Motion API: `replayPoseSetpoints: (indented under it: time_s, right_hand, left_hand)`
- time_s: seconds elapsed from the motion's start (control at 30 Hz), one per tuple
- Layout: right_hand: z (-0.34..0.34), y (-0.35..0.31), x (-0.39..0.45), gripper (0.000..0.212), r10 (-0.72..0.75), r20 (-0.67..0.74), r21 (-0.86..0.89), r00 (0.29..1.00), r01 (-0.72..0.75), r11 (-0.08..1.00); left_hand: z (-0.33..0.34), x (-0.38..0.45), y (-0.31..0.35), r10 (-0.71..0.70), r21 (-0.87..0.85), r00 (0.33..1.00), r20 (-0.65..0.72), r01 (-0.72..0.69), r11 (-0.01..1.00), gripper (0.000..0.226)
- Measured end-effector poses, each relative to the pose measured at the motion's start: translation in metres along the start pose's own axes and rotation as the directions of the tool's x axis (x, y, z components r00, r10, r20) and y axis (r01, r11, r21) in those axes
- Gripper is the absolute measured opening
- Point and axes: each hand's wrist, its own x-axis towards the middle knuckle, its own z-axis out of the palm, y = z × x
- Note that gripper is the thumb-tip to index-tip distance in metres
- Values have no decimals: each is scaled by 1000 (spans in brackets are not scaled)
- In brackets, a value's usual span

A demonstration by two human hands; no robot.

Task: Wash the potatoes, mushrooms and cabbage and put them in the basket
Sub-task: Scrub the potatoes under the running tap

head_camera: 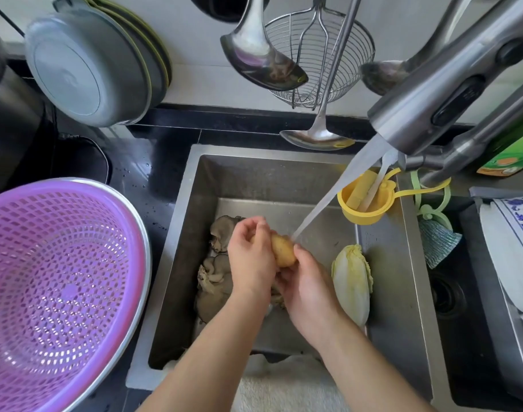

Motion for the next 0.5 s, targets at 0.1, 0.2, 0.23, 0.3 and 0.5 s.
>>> replayPoseSetpoints:
  time_s: [0.1, 0.2, 0.23, 0.3, 0.5]
  right_hand:
    - [-6, -10, -3, 45, 114, 132, 36, 985, -119, 992]
    - [-10, -21, -1, 42, 109, 171, -115, 979, -90, 989]
    - [-9, -24, -1, 39, 86, 173, -169, 981, -56, 984]
    - [-9, -28, 1, 31, 1, 157, -261, 988, 41, 965]
    - [-6, -17, -1, 52, -301, 159, -495, 940, 340, 799]
  left_hand:
    - [-3, 9, 5, 107, 79, 992, 69, -113, 990, 23]
    - [-5, 17, 11, 107, 47, 981, 163, -116, 992, 30]
    - [-6, 17, 13, 95, 25, 977, 190, -101, 995, 32]
    - [-9, 14, 15, 69, 15, 971, 230, -74, 997, 34]
    - [-5, -14, 5, -229, -97, 881, 415, 292, 951, 36]
